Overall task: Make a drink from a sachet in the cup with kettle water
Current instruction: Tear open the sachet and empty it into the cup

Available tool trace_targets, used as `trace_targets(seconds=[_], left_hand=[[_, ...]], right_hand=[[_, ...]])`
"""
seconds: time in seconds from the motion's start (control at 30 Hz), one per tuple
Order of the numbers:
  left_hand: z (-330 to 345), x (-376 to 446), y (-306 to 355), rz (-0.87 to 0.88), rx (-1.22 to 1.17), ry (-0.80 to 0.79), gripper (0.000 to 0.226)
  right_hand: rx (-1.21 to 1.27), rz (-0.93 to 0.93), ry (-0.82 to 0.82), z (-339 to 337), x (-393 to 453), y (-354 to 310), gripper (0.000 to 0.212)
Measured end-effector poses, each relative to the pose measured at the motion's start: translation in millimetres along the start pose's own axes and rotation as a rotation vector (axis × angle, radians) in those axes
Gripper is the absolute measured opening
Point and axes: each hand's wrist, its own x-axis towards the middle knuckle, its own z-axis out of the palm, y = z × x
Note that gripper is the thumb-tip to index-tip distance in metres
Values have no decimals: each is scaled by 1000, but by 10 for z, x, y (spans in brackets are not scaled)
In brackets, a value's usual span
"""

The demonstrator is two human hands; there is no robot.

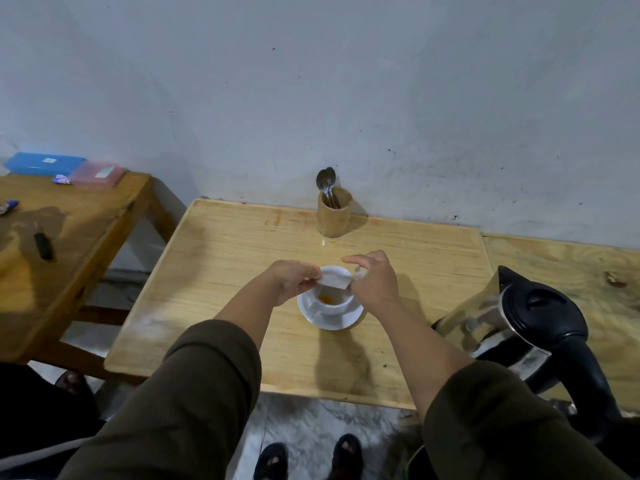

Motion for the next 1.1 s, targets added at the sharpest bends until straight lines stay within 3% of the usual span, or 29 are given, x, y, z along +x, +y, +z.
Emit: trace_targets(seconds=[0.1, 0.23, 0.3, 0.4, 0.5, 0.63, 0.73, 0.8, 0.87, 0.97, 1.1], left_hand=[[-48, -4, -39, -34, 33, -13, 34], [-79, -30, -72, -46, 22, 7, 9], [-90, -52, -84, -25, 12, 15, 15], [-108, -99, -106, 36, -15, 42, 19], [-165, -130, -154, 128, -83, 96, 21], [-330, -177, -239, 205, -178, 163, 20], [-487, -190, -337, 224, -171, 234, 20], [-588, -177, -432, 234, -106, 318, 16], [-687, -169, -527, 247, 51, 416, 7], [-822, -148, -680, 255, 271, 515, 16], [-936, -47, -857, 238, 456, 517, 24]], right_hand=[[4, 8, 22, -30, -76, -6, 47], [-3, 19, 34, -17, -202, 1, 52], [40, 34, 74, -2, -273, 2, 55], [146, 137, 207, 66, -364, -60, 44], [246, 222, 241, 204, -422, -170, 57], [407, 264, 162, 438, -481, -364, 71], [371, 264, 121, 666, -463, -472, 45], [291, 236, 105, 831, -451, -546, 23], [218, 187, 96, 1011, -429, -572, 14], [97, 178, 60, 1273, -407, -536, 18], [-9, 221, 4, 1489, -372, -454, 26]])
